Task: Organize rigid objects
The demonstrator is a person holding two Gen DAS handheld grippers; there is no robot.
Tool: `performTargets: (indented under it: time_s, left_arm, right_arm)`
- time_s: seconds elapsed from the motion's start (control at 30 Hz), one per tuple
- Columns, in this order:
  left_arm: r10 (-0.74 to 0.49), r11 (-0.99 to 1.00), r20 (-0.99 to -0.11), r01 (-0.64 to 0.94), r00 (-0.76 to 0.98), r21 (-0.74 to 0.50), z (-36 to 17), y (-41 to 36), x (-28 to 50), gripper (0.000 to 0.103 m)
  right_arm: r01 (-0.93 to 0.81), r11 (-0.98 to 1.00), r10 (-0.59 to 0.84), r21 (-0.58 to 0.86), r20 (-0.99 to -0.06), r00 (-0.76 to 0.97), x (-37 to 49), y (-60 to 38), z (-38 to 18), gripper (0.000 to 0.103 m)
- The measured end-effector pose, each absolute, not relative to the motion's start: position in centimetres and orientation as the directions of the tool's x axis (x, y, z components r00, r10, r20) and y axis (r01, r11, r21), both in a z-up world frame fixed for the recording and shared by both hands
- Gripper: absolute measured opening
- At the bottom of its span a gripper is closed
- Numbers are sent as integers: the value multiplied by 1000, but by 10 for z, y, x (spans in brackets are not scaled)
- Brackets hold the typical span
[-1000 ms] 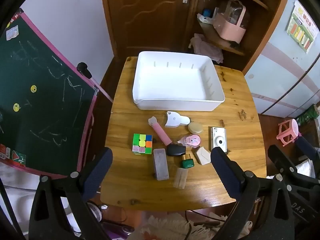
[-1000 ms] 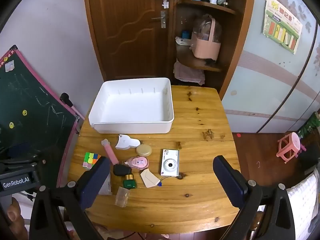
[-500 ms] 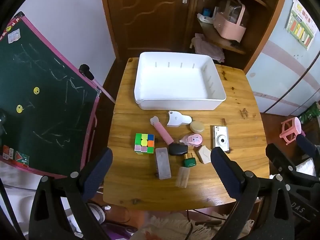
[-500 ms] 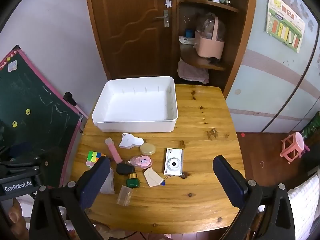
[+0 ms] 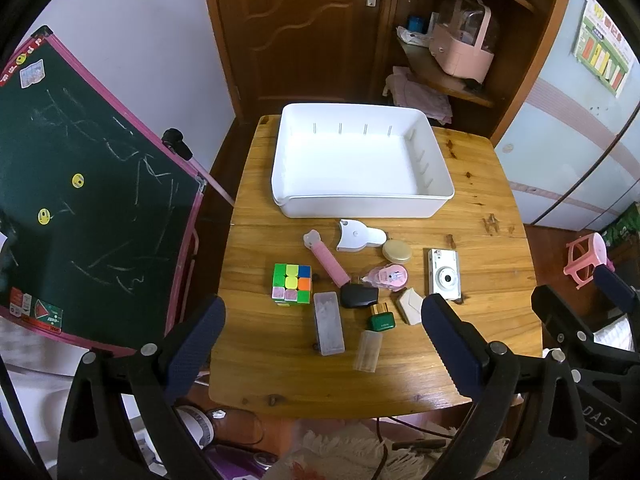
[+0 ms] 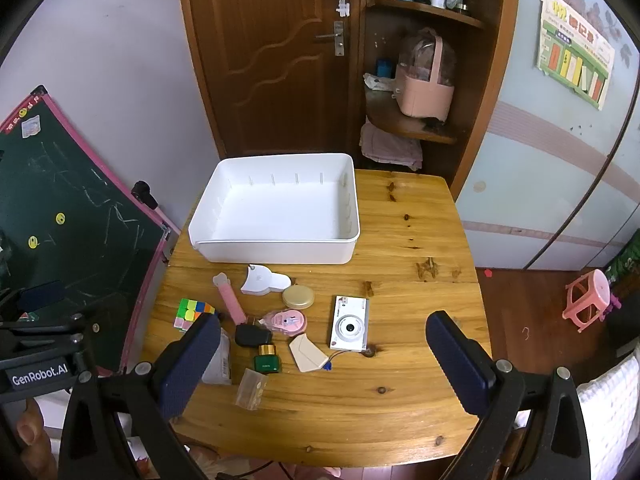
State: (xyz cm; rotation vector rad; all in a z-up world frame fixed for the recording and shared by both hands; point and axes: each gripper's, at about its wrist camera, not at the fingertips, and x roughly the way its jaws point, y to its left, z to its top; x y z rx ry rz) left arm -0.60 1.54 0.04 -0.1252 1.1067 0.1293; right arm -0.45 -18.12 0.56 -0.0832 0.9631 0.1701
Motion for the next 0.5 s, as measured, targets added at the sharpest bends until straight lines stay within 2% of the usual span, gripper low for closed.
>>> performTargets:
  time_s: [0.5]
  left_arm:
    - [55,986,-895,-167,443,-22,0,8,-7,99]
  right_arm:
    - [-185,983,118,15,-823,556,-5,-182,4,103]
